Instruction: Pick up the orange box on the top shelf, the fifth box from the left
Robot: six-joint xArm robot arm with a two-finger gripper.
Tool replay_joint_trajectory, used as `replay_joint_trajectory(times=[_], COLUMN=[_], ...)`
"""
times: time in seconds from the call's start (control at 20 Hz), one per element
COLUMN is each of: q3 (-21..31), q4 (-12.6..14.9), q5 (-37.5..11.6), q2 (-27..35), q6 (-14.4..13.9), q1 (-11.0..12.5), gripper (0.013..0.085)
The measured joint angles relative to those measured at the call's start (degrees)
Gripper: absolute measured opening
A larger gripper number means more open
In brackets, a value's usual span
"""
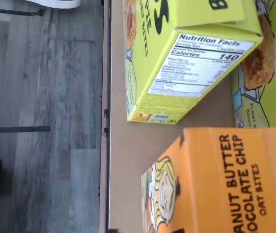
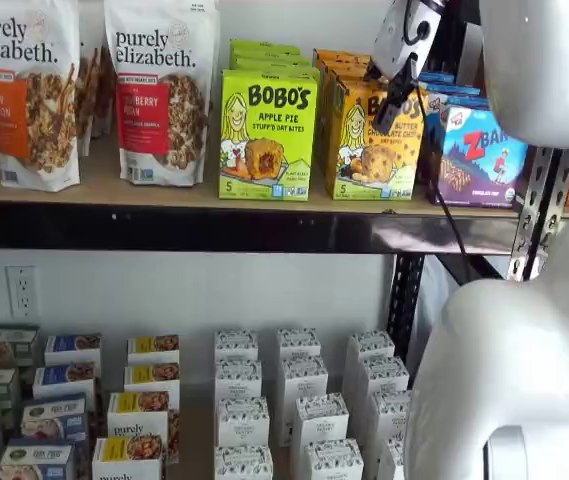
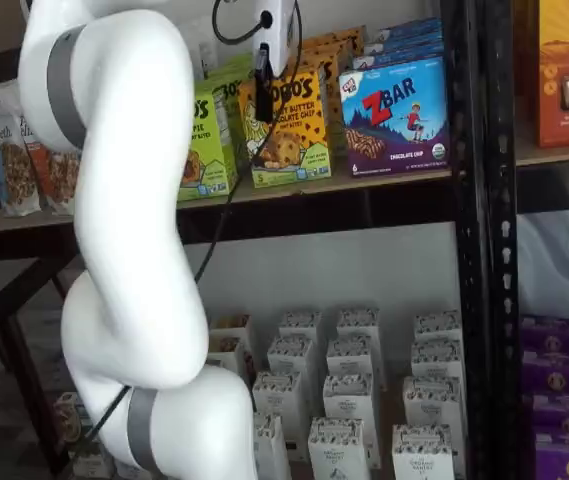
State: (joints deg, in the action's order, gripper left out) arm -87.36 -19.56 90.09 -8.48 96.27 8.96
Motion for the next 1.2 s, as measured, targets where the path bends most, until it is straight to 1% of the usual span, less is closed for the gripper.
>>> replay_joint_trajectory(times=[0.05,0.1,0.15,0.2,0.25,0.3,0.4,0.45,0.5,1.2], q3=[0.04,0.04,0.06,0.09,0.14,0.16,0.25,0.27,0.26,0.28], q4=[-0.07,-0.12,-0.21,-0.25,-0.27,-0.29,-0.38,-0.41,-0.43,-0.15], q5=[0.0,0.0,0.0,-0.02,-0.07,-0.1,-0.22,-0.25,-0.24,-0.42], q2=[-0.01,-0.01,-0.02,-0.05,-0.09,-0.11,-0.19,-0.21,-0.21,-0.31], q6=[0.02,0.03,0.04,0.06,0.07,0.09,0.11,0.11,0.12,0.25], q1=[0.02,0.04,0.07,0.09,0.11,0.12,0.15,0.16,0.17,0.3], gripper=[0.081,0.081,0.077,0.077,0.073,0.073,0.065,0.065,0.061,0.061])
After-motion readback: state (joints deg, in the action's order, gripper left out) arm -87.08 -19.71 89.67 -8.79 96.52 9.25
